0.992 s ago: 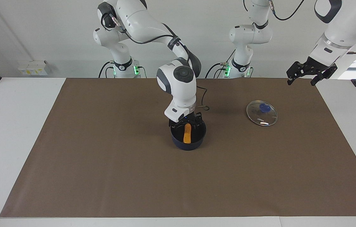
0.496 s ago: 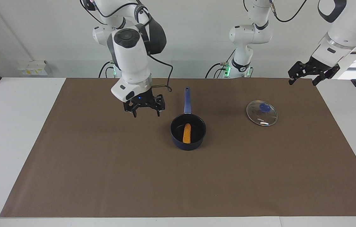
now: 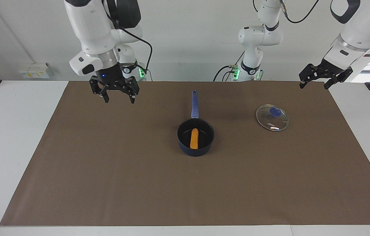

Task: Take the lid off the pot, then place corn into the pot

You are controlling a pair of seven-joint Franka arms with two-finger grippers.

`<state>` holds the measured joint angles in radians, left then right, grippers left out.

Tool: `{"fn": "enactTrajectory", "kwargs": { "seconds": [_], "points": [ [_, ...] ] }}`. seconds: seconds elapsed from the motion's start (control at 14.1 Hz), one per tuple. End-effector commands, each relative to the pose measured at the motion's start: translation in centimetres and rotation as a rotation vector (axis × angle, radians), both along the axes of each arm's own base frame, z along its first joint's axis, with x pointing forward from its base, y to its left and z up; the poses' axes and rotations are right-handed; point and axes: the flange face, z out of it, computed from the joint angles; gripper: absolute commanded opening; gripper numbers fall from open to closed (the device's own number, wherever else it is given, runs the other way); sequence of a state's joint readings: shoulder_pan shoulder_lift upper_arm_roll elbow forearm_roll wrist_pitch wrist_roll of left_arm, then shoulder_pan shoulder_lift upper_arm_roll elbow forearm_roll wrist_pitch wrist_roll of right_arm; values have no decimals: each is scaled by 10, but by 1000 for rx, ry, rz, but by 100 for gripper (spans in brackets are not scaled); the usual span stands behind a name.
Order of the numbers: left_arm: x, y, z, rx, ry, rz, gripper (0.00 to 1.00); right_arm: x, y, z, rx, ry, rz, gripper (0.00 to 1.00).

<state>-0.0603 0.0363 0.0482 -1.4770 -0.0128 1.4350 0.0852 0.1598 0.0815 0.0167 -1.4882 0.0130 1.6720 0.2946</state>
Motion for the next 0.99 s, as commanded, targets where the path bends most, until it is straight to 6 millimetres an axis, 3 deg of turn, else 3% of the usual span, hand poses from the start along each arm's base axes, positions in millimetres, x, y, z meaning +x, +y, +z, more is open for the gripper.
{"fn": "enactTrajectory", "kwargs": {
  "seconds": [0.0, 0.28, 0.57, 0.71, 0.92],
  "points": [
    [-7, -2, 1, -11, -1, 6, 100, -7, -30, 20, 13, 15, -26, 100],
    [-5, -2, 0, -11, -9, 5, 100, -33, -73, 55, 4, 36, -25, 100],
    [-5, -2, 0, -11, -9, 7, 100, -50, -121, 54, -8, 86, 44, 100],
    [-4, -2, 0, -9, -14, 5, 100, -52, -132, 54, -8, 97, 32, 100],
    [-4, -2, 1, -11, -18, 7, 100, -52, -125, 55, -8, 94, 44, 100]
  ]
}}
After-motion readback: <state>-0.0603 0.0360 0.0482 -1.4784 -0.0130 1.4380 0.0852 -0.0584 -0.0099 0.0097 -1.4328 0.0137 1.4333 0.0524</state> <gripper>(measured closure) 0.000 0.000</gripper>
